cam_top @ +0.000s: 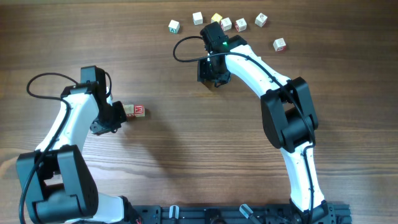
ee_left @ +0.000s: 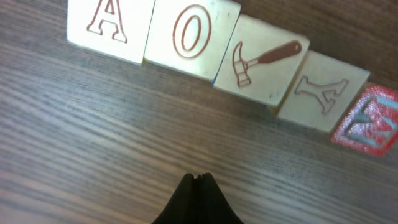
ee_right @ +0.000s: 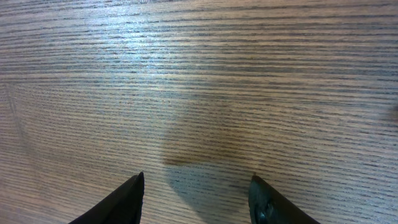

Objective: Form a horizontal line

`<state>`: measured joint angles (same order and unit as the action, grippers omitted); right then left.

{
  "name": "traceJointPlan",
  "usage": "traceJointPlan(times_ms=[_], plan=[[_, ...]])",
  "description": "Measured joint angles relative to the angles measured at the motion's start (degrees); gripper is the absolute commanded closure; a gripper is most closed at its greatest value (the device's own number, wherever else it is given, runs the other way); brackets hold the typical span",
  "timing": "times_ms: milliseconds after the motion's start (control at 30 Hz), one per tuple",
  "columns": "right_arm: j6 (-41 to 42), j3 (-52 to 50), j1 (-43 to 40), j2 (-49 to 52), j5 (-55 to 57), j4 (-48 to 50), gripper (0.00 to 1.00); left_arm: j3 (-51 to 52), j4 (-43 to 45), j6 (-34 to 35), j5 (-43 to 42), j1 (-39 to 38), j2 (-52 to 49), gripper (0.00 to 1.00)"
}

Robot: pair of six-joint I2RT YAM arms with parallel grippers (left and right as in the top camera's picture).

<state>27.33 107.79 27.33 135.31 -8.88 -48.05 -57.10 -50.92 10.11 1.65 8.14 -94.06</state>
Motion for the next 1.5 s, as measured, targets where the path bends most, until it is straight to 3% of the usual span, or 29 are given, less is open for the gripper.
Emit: traceJointPlan(times_ms=[667,933,1500], plan=[[0.9,0.0,0.0,0.0,0.4,0.5,0.44,1.6,4.7,0.0,-1.1,0.0,0.0,0.96],[0.9,0.0,0.0,0.0,0.4,0.5,0.43,3.3,7.7,-4.7,-4.7,0.0,0.0,0.96],[0.9,0.0,0.0,0.0,0.4,0.5,0.43,6.7,12.8,-5.6,-4.3,0.0,0.0,0.96]])
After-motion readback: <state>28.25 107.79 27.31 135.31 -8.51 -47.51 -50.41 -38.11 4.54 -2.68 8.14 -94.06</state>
